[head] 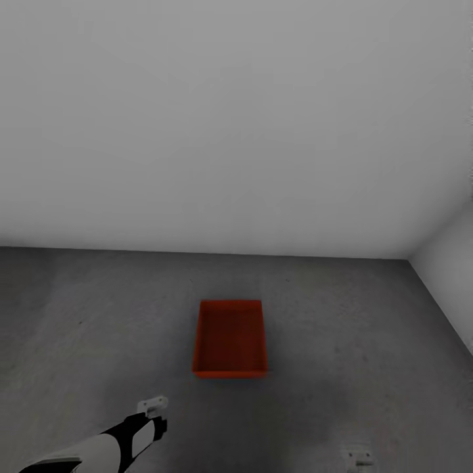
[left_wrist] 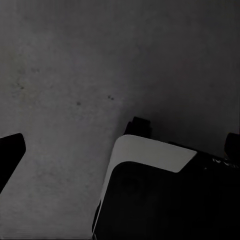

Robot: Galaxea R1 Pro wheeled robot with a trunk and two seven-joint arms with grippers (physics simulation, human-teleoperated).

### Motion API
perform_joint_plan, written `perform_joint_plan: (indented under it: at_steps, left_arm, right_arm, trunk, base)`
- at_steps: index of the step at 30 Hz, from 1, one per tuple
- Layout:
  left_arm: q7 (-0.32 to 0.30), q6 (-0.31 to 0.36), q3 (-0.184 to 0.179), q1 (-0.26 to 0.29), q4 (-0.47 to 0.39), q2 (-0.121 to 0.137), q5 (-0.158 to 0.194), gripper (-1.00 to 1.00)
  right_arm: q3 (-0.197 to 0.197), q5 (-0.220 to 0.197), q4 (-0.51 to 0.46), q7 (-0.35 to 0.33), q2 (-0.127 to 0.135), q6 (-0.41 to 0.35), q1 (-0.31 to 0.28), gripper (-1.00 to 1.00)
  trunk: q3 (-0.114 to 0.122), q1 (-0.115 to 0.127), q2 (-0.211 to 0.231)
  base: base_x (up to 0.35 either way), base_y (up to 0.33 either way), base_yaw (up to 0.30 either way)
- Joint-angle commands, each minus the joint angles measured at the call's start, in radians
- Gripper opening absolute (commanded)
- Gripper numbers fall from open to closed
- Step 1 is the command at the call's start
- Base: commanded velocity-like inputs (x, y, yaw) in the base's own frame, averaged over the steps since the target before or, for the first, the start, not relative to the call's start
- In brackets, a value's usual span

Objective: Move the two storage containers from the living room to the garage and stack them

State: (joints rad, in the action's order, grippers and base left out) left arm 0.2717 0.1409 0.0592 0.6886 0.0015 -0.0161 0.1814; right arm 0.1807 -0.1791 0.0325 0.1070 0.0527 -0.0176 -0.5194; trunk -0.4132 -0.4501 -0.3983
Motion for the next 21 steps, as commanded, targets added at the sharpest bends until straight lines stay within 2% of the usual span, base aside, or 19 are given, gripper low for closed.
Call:
perform_joint_plan:
  at_steps: [1, 8, 21]
  left_arm:
    - [0.003, 0.002, 0.005, -0.002, 0.0, 0.0, 0.004, 1.0]
    - [0.002, 0.002, 0.005, -0.031, 0.0, 0.003, 0.011, 1.0]
    - [0.001, 0.002, 0.005, -0.056, 0.0, 0.02, 0.011, 1.0]
  right_arm:
    - [0.009, -0.009, 0.001, 0.001, 0.0, -0.001, 0.004, 1.0]
    - [0.008, -0.014, 0.001, 0.004, -0.007, 0.013, 0.045, 1.0]
    - [0.008, -0.011, 0.001, 0.001, -0.01, 0.014, 0.056, 1.0]
  trunk:
    - [-0.001, 0.0, -0.002]
    - [-0.001, 0.0, -0.002]
    - [-0.001, 0.0, -0.002]
  base:
    - [-0.335, 0.0, 0.0]
    - [-0.336, 0.0, 0.0]
    - [-0.309, 0.0, 0.0]
